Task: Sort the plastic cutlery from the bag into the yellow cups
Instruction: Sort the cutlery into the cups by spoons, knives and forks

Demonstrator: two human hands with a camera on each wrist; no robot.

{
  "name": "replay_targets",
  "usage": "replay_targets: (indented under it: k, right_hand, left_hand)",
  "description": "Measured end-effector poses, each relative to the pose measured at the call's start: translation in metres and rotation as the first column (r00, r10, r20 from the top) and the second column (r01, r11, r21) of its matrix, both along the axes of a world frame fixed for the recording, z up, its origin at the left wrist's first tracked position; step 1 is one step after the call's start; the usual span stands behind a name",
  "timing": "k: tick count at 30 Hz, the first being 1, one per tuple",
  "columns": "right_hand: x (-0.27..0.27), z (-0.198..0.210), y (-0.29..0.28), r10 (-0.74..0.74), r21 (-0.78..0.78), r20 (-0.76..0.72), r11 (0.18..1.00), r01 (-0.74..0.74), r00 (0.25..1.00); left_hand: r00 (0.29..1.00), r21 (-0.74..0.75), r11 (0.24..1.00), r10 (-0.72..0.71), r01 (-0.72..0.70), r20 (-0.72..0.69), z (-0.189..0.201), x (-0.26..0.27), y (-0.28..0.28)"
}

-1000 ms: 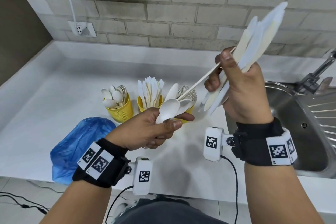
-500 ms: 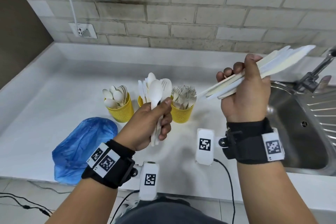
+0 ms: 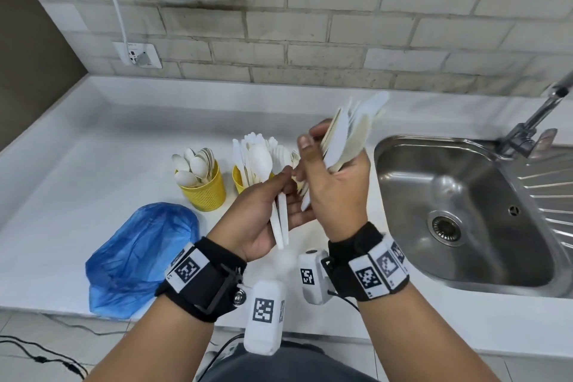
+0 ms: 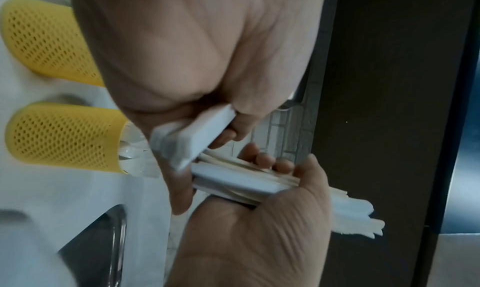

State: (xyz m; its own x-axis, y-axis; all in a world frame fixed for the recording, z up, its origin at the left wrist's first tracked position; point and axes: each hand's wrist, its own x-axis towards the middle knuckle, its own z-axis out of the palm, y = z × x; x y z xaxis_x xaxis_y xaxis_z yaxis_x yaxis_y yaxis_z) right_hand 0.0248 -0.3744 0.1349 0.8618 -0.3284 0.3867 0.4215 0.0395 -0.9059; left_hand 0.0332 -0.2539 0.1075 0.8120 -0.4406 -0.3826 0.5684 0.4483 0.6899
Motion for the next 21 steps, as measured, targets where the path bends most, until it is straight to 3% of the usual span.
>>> replay_targets:
  k: [5, 9, 14, 21]
  right_hand:
    - [0.001, -0.008, 0.005, 0.012, 0.016, -0.054, 1.000, -0.011, 0.998]
    - [0.004, -0.010, 0.008, 0.018, 0.049, -0.052, 0.999, -0.016, 0.998]
    - [0.005, -0.007, 0.009, 0.012, 0.103, -0.006, 0.995, -0.012, 1.000]
    - [0.007, -0.017, 0.010, 0.029, -0.043, -0.066, 0.999, -0.032, 0.997]
  left_hand:
    - [0.986, -0.013, 0.995, 0.101, -0.104, -0.129, -0.015, 0.006, 0.001]
    - [0.982, 0.002, 0.997, 0.081, -0.082, -0.168, -0.011, 0.006, 0.004]
    - [0.978, 0.012, 0.996, 0.092, -0.091, -0.185, -0.009, 0.005, 0.007]
    - [0.995, -0.015, 0.998, 0.066, -0.067, -0.081, -0.014, 0.012, 0.005]
